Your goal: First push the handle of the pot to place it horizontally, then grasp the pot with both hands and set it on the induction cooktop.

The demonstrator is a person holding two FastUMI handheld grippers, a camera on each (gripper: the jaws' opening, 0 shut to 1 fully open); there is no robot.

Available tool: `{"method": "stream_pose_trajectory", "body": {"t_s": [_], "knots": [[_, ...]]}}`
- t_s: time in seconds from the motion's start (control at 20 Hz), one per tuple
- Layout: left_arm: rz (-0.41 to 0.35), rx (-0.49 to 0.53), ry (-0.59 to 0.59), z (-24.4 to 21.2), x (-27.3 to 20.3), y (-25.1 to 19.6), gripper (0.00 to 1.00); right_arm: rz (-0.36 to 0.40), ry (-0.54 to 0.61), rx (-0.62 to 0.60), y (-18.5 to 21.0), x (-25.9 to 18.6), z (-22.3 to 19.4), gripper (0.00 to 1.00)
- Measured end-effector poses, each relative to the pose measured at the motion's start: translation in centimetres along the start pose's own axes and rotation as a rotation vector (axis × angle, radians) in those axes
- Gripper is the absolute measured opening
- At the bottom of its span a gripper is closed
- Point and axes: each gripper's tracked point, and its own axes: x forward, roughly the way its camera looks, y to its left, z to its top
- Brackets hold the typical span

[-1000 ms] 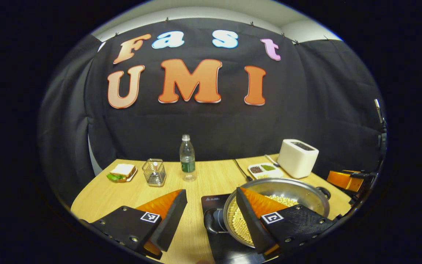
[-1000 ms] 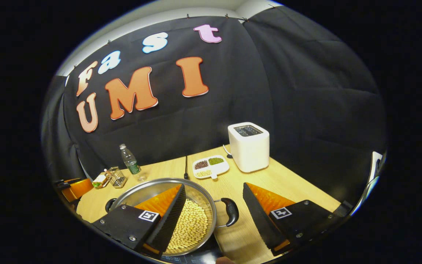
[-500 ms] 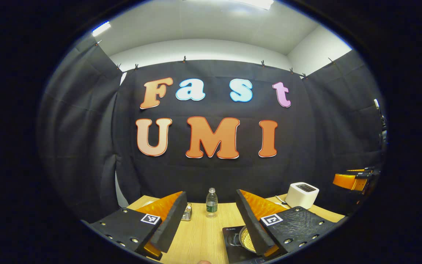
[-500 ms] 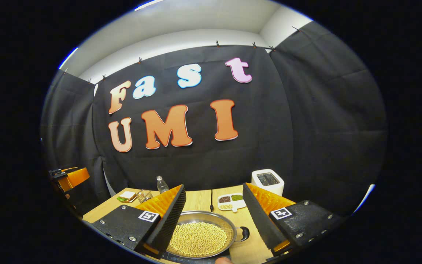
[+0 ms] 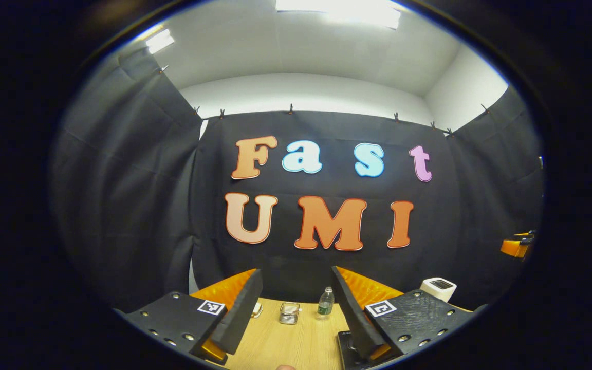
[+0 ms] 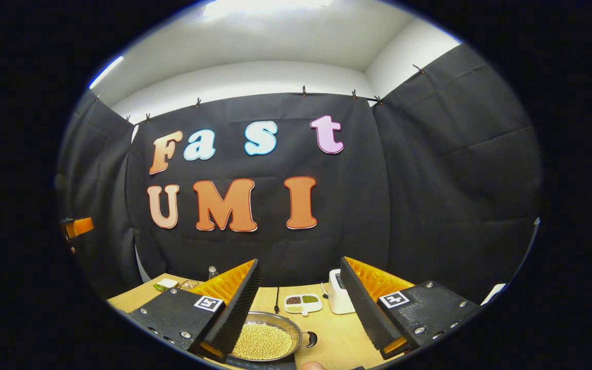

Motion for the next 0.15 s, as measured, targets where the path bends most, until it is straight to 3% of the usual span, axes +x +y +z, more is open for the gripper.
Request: {"method": "stream_pose_trajectory", "body": {"t_s": [0.15], "knots": [[0.009, 0.007, 0.016, -0.47, -0.22, 0.37, 0.83, 0.003, 0.002, -0.001, 0.07, -0.25, -0.39, 0.95]]}}
